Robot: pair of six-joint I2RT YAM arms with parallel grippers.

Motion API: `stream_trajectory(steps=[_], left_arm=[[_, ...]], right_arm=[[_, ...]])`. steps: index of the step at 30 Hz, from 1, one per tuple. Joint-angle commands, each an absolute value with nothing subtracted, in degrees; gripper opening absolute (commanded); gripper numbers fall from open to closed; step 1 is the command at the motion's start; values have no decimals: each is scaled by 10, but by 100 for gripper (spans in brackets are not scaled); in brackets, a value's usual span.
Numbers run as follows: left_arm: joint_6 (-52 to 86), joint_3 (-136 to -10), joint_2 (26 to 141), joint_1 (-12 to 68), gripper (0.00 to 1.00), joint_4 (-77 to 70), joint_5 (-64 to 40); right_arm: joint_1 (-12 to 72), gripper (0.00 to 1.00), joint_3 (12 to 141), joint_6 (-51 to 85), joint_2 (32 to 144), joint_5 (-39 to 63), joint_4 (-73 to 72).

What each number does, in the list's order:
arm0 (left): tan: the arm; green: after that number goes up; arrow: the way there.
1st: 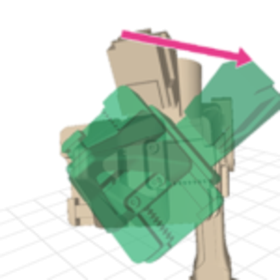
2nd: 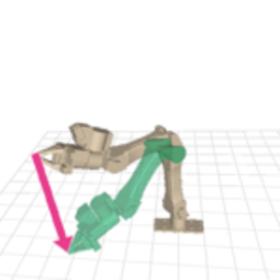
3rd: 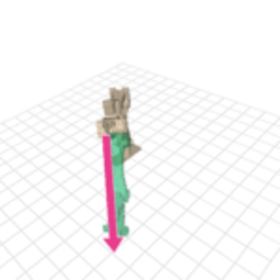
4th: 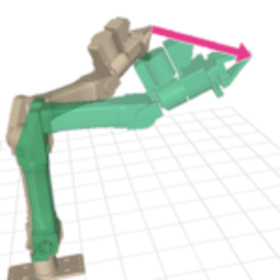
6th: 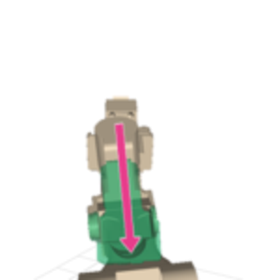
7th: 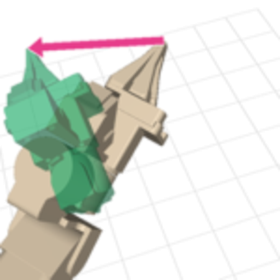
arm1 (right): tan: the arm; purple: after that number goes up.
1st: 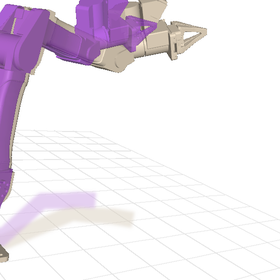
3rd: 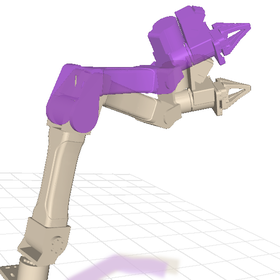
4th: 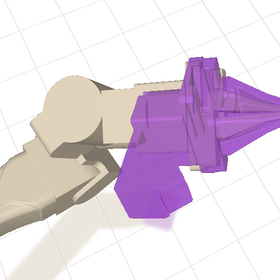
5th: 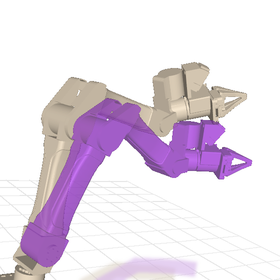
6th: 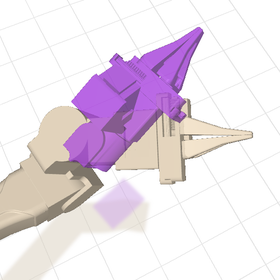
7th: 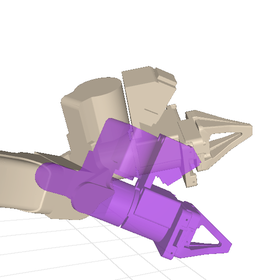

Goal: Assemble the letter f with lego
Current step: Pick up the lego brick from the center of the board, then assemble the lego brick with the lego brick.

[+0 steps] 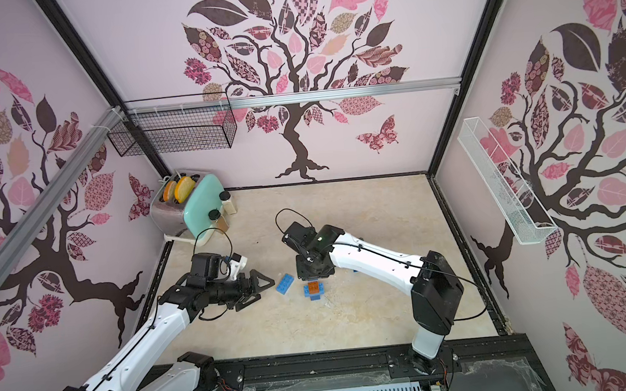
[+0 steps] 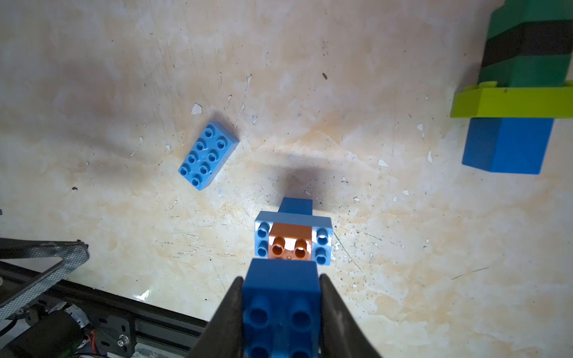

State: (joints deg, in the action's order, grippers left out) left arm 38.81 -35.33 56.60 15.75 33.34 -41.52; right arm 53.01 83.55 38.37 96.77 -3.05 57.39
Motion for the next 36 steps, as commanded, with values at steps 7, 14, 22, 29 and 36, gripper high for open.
stream_trajectory(steps=[7,14,22,29,36], left_arm=[[404,-345,565,158,94,329,-418],[404,-344,565,158,94,329,-417],[405,-343,566,159,94,330,-413],[405,-341,570,158,94,328,-410],[407,-339,572,158,94,325,-408]], right_arm=[[552,36,802,415,955,-42,550],[555,36,787,418,957,-42,540],[555,36,771,423,961,-48,532],[555,36,771,424,968,-51,532],[555,36,780,420,968,-53,532]])
